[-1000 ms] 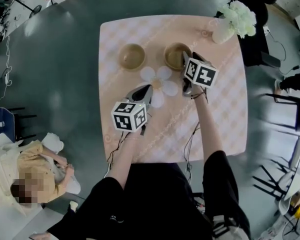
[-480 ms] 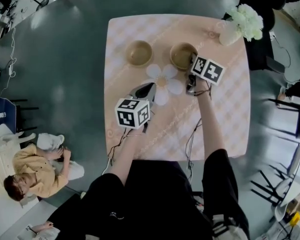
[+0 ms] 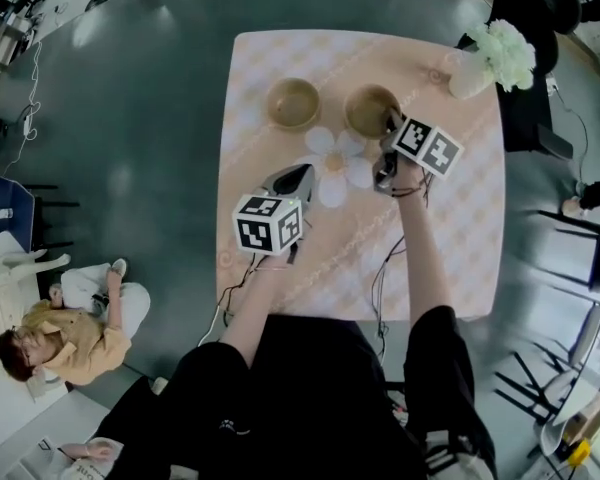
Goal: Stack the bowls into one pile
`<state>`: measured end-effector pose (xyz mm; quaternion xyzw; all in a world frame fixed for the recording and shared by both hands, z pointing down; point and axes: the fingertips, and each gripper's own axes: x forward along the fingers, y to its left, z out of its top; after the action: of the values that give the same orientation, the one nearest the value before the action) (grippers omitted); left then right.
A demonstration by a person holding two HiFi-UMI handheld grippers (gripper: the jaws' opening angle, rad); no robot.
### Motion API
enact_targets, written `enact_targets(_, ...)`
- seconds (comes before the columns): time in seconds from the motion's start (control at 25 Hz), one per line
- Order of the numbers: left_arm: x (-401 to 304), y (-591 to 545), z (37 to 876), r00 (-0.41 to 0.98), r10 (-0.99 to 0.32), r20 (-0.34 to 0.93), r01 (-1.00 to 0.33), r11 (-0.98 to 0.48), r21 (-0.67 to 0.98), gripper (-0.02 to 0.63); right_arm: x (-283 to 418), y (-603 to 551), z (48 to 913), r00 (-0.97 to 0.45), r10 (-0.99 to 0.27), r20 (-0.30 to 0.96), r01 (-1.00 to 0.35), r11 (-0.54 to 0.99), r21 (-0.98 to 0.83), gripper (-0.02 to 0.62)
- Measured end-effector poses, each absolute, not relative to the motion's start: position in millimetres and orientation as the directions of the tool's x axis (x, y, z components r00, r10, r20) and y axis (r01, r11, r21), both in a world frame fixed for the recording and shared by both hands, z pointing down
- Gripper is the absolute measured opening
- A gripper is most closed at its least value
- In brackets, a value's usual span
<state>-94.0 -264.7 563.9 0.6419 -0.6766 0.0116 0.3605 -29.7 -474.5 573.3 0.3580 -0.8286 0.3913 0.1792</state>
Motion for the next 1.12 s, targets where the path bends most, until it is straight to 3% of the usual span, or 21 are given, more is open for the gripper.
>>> enact_targets(0.56, -125, -229, 555, -0.035, -0.872, 0.489, -0.859, 0.277, 0.432, -0.003, -103, -437, 530, -0.815, -0.387, 0.431, -0.58, 0.534, -0.616, 0.026)
enact_targets(1.12, -152, -197, 556, -0.124, -0.863, 0.489, -0.827, 0.363, 0.43, -0.003, -180, -400, 543, -0.829, -0.28, 0.484, -0.521, 0.701, -0.487, 0.029)
